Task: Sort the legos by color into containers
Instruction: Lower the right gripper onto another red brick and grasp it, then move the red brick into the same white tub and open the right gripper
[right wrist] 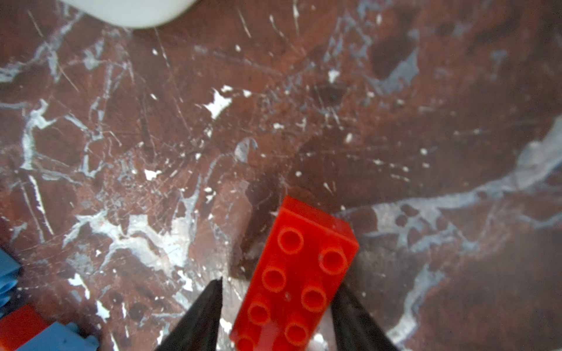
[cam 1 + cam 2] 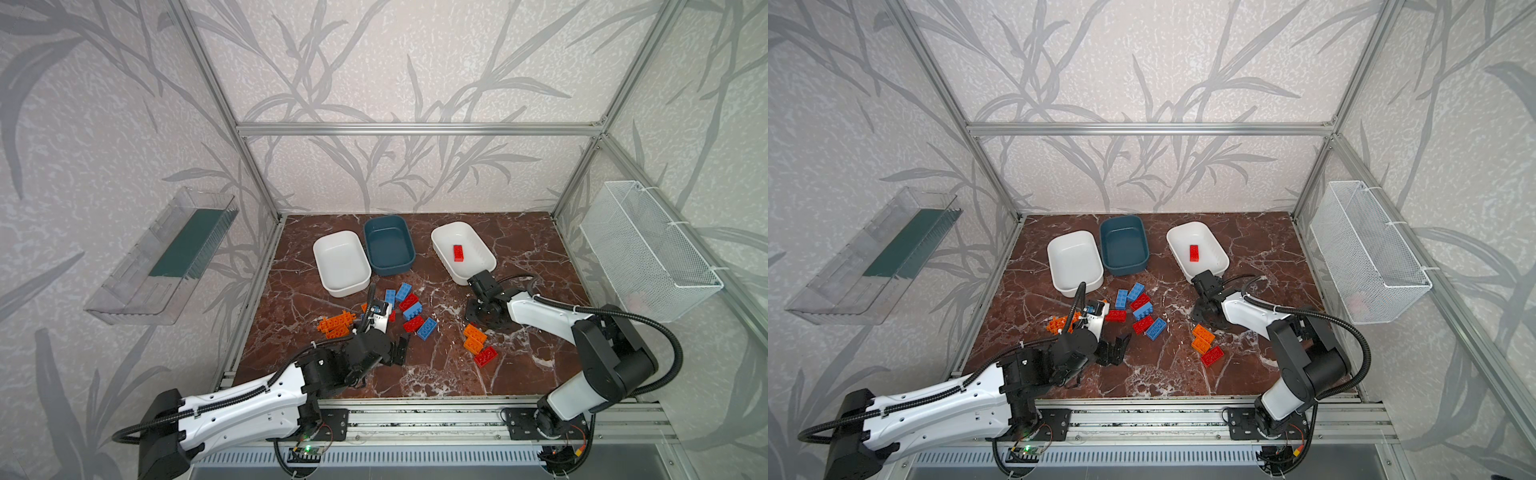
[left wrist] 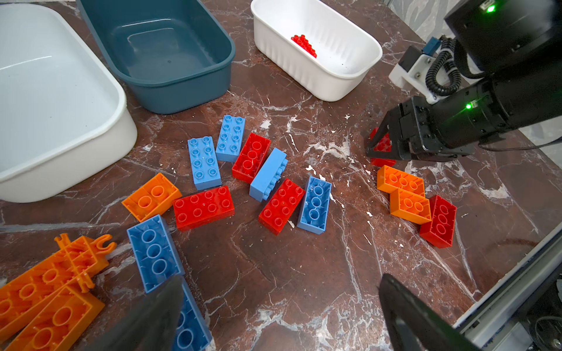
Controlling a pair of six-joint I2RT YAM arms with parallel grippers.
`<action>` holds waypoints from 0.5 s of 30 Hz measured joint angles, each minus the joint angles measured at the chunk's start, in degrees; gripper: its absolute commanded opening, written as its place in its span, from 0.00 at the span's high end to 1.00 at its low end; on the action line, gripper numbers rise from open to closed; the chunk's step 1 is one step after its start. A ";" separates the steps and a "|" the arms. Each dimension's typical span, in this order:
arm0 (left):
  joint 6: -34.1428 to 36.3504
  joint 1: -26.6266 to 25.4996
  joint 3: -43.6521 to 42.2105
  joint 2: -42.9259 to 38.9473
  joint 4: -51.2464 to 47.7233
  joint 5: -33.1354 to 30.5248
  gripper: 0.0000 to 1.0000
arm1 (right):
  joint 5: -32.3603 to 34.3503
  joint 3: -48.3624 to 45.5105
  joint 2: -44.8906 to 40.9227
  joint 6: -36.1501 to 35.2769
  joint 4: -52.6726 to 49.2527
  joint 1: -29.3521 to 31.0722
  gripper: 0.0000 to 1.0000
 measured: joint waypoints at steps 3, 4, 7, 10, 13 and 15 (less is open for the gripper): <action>0.33 0.00 0.00 0.07 0.00 -0.37 0.01 | 0.07 1.11 0.94 0.22 0.02 0.00 0.71; 0.33 0.00 0.02 0.17 0.00 -0.59 0.01 | 0.26 1.18 0.94 0.22 -0.15 0.00 0.72; 0.55 0.00 0.35 1.07 -0.13 -1.38 0.01 | 1.49 1.20 0.48 0.15 -1.81 0.00 0.73; 1.25 0.00 1.66 2.82 -0.35 -2.34 0.01 | 2.86 2.12 -1.11 -0.57 -5.31 0.00 0.74; 2.40 0.00 4.11 5.16 -0.48 -2.75 0.01 | 4.35 5.46 -3.80 -2.03 -9.75 0.00 0.74; 3.32 0.00 6.16 6.95 -0.37 -2.89 0.01 | 5.60 8.68 -5.73 -3.26 -11.85 0.00 0.74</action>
